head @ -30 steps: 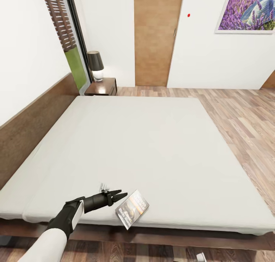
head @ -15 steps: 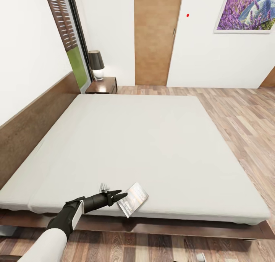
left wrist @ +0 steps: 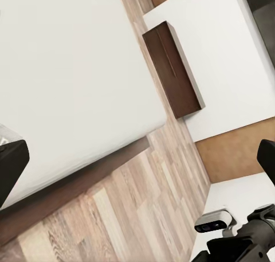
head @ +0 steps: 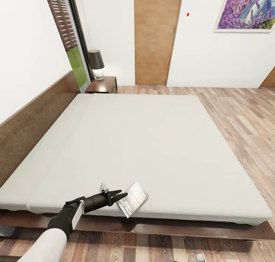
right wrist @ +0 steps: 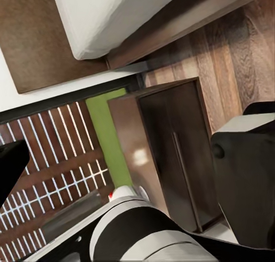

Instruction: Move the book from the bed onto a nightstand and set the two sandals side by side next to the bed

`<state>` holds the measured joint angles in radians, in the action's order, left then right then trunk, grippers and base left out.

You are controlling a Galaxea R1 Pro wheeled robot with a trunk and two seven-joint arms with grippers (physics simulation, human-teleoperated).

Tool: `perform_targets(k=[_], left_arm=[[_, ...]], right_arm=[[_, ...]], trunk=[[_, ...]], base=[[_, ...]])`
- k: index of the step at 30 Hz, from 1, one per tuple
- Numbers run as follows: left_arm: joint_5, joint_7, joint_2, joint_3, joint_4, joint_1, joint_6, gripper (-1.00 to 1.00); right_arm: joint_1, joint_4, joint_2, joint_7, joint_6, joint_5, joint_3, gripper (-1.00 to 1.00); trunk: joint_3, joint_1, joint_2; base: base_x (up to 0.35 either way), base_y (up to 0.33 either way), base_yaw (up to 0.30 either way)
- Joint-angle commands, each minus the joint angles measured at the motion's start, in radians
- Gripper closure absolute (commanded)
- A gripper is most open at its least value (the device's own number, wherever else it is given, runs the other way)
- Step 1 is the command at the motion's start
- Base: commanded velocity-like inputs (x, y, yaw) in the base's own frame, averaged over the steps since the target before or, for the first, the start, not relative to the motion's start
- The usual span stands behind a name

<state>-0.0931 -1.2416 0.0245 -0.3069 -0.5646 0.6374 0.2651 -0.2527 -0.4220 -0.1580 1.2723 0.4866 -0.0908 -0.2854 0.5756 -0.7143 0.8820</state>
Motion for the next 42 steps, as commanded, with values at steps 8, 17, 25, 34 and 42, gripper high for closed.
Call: perform_targets(k=[8,17,25,34,42], left_arm=[[-0.010,-0.008,0.002,-0.009,-0.001,0.001,0.010,-1.00],[-0.010,-0.008,0.002,-0.009,-0.003,0.001,0.010,-1.00],[-0.006,-0.130,-0.077,-0.079,-0.039,0.001,0.022,-1.00],[0.010,-0.315,-0.206,-0.269,-0.082,0.001,0.108,-1.00],[0.010,-0.329,-0.209,-0.276,-0.084,0.001,0.164,-1.00]], right_arm=[[0.000,0.000,0.000,0.001,0.009,-0.002,-0.001,-1.00],[0.000,0.000,0.000,-0.002,0.009,-0.002,0.000,-1.00],[0.000,0.000,0.001,-0.005,0.009,-0.001,0.000,-1.00],[0.000,0.002,0.003,-0.005,0.009,-0.001,0.000,-1.00],[0.000,0.001,0.025,-0.009,0.009,-0.001,0.001,-1.00]], trunk=[[0.017,-0.019,0.036],[0.032,-0.039,0.071],[0.032,-0.039,0.071],[0.032,-0.039,0.071],[0.032,-0.039,0.071]], base=[[0.000,0.000,0.000],[0.000,0.000,0.000],[0.000,0.000,0.000],[0.000,0.000,0.000],[0.000,0.000,0.000]])
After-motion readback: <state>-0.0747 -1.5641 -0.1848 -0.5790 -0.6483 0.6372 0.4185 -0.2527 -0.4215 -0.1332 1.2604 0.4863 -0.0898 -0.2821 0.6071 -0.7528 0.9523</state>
